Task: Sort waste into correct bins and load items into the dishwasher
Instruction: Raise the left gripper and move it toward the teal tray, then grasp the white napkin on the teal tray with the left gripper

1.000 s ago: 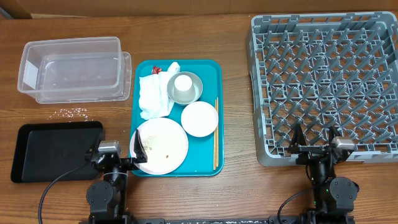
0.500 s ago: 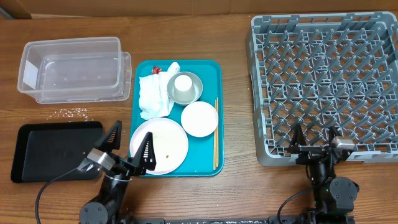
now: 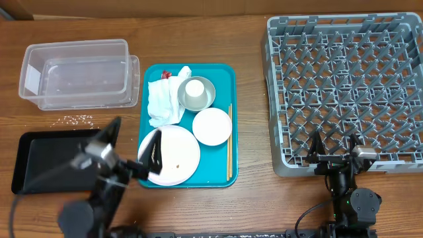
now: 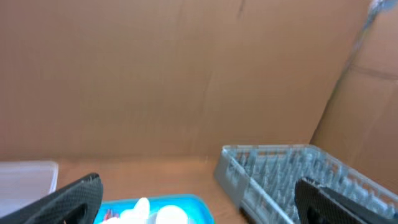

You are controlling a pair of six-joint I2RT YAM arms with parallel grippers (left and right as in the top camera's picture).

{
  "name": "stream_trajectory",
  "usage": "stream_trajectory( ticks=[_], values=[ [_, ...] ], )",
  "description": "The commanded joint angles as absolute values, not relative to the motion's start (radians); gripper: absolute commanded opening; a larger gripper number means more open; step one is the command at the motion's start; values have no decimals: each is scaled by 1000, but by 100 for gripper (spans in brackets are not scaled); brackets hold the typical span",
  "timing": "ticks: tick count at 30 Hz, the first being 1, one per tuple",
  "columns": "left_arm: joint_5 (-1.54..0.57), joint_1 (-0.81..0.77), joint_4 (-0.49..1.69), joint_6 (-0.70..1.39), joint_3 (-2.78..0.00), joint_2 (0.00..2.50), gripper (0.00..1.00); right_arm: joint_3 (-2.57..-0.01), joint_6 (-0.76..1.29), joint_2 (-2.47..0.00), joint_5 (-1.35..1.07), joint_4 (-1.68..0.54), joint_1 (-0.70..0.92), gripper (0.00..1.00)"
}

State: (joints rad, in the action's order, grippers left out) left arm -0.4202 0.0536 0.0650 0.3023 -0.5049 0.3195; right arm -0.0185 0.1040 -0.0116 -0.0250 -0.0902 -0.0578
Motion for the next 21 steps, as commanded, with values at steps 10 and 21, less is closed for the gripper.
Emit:
stream_trajectory(
  ticks=[10,21],
  values=[
    [-806,52,797,42,-1419,1180,100,-8,101,-3,-17,-84,-56,100],
    [-89,-69,1096,112,-1676,1592,100,-8,101,-3,-17,-84,-56,100]
  ],
)
